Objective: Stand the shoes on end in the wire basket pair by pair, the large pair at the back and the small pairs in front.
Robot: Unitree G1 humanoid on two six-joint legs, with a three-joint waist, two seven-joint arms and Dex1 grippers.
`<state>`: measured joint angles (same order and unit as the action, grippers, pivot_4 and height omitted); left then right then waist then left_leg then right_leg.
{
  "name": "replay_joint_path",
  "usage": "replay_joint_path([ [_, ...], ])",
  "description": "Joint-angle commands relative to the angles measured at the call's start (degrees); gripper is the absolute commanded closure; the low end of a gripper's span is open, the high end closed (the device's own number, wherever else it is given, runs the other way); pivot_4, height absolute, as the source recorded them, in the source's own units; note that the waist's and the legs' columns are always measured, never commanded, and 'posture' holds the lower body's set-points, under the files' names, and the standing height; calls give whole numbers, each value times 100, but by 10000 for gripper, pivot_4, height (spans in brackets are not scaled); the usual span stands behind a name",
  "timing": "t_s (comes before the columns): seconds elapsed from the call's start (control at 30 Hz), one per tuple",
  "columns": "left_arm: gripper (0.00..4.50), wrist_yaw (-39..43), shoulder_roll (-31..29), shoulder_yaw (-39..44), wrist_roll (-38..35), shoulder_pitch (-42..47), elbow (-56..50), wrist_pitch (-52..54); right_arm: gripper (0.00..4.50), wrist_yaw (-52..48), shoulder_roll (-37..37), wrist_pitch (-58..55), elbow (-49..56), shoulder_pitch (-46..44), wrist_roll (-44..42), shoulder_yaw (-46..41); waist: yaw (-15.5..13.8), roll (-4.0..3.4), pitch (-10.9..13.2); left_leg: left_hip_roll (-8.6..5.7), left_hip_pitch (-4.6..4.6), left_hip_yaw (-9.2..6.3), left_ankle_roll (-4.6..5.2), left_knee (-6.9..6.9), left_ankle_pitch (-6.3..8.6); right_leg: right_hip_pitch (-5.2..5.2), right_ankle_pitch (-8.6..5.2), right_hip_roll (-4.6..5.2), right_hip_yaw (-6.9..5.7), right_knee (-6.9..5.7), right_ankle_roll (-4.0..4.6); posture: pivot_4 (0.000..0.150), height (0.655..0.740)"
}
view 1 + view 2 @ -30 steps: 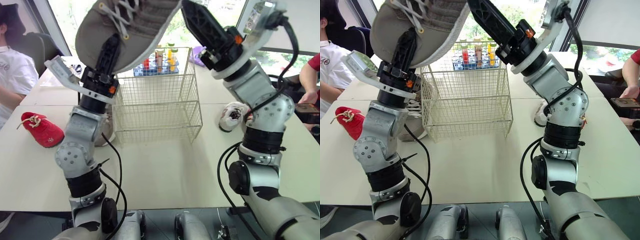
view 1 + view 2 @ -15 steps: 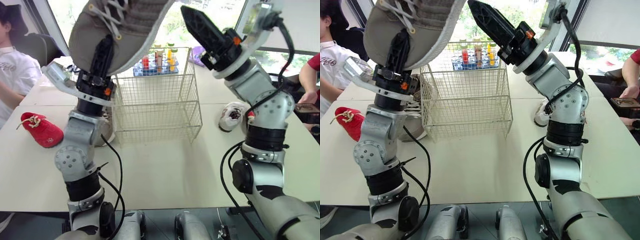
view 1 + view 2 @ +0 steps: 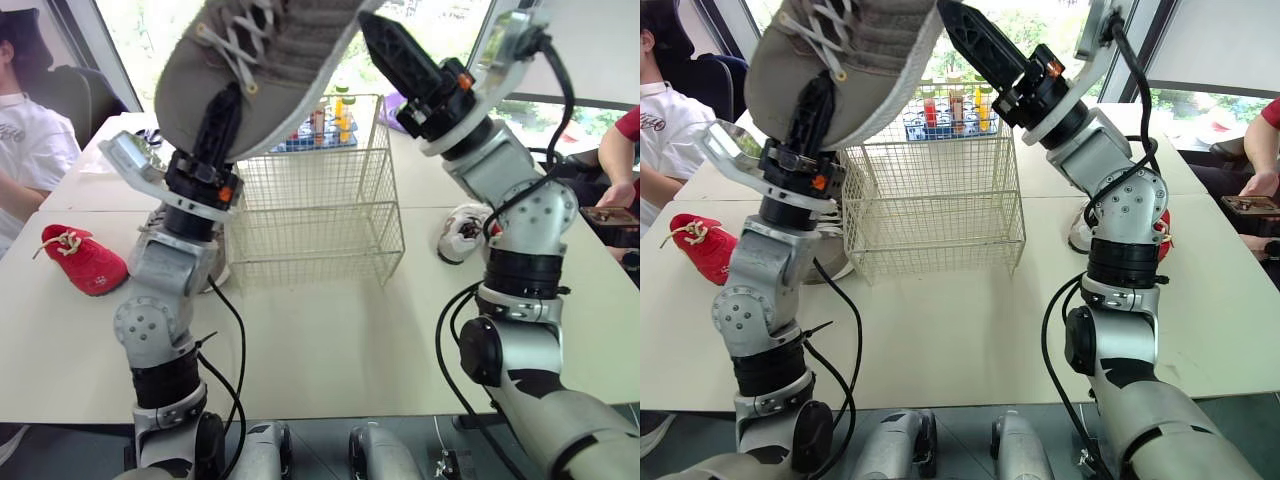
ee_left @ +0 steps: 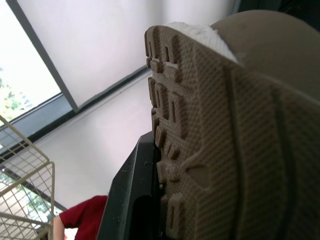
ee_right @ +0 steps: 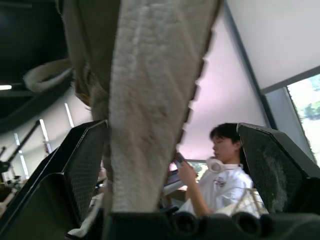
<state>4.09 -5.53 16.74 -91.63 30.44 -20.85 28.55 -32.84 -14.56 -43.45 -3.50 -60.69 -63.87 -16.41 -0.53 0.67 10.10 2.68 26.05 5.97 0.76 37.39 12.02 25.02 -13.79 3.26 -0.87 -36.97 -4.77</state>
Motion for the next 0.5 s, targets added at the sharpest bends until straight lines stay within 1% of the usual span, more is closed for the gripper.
replay_joint_path([
  [0.03,38090,168,-3,-78,58,-28,-110,-41,303,65,21,-88,278,-289,-405,-140,-2,0,0,0,0,0,0,0,0,0,0,0,0,0,0,1500,7351],
  [0.23,38090,187,19,-176,164,-108,-141,-99,303,194,18,-181,373,-373,-624,-144,-5,1,1,2,1,0,0,0,1,0,-1,4,0,2,1,1500,7351],
  [0.3,38090,195,7,-181,175,-188,-169,-96,5461,217,12,-157,374,-380,-616,-150,2,1,1,2,1,-1,1,-1,1,0,-1,3,0,2,2,1500,7351],
  [0.33,38090,198,-3,-183,181,-222,-182,-92,9042,222,8,-149,376,-381,-614,-152,5,1,1,2,1,0,1,-2,1,1,-1,3,0,2,1,1500,7351],
  [0.37,38090,202,-9,-185,186,-242,-189,-91,13409,224,5,-146,378,-381,-613,-153,6,1,1,3,1,0,0,-3,1,2,-1,3,0,2,1,1500,7351],
  [0.4,38090,208,-39,-183,203,-269,-195,-85,19412,230,0,-139,364,-386,-600,-154,6,1,1,3,1,0,0,-3,1,2,-1,3,0,2,1,1500,7351],
  [0.43,38090,204,-70,-181,233,-291,-199,-84,23341,237,-4,-129,345,-394,-583,-155,5,1,1,3,1,0,1,-3,1,2,-1,3,0,2,2,1500,7351],
  [0.47,38090,189,-106,-182,280,-308,-200,-87,26383,257,-8,-113,320,-406,-554,-156,3,1,1,3,1,0,0,-3,1,2,-1,3,0,2,2,1500,7351],
  [0.5,38090,177,-131,-184,311,-319,-200,-92,27940,271,-11,-102,303,-414,-534,-157,3,1,1,3,1,-1,0,-3,1,2,-1,3,0,3,2,1500,7351],
])
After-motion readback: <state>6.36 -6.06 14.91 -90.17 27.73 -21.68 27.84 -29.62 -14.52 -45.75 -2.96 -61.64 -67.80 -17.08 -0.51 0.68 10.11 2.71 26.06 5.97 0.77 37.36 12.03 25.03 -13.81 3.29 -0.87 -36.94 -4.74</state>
